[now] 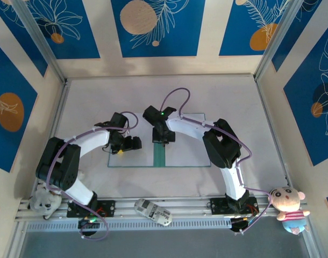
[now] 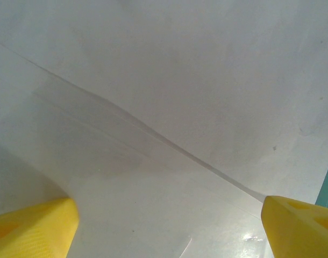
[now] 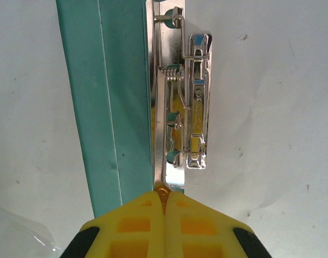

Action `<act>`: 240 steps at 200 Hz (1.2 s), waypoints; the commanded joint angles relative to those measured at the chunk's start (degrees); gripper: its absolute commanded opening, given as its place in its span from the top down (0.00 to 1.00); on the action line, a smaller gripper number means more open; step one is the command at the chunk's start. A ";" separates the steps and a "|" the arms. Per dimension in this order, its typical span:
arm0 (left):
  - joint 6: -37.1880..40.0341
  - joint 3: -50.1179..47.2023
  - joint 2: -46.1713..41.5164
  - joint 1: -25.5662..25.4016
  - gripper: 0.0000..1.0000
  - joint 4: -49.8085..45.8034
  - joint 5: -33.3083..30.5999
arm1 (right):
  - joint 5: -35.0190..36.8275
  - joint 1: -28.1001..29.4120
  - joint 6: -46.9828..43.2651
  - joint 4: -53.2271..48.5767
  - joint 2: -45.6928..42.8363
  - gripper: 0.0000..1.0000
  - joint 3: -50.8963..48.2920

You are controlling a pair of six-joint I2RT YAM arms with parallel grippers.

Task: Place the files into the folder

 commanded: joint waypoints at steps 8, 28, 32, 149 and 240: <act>1.35 -0.57 1.77 0.51 0.10 -1.76 0.64 | 3.37 0.19 -0.34 -4.30 0.98 0.98 -2.65; 1.40 -0.57 1.72 0.51 0.10 -1.74 0.48 | 3.64 0.23 -0.42 -4.16 1.10 0.98 -3.36; 1.43 -0.52 1.66 0.51 0.10 -1.77 0.48 | 3.67 0.26 -0.41 -4.10 1.06 0.98 -3.57; 1.40 -0.77 1.91 0.60 0.10 -1.75 0.47 | 3.01 0.15 1.24 -2.51 2.06 0.98 -6.09; 1.44 -0.52 2.42 0.67 0.10 -1.59 0.64 | 2.87 -0.39 1.58 -2.27 3.25 0.99 -6.93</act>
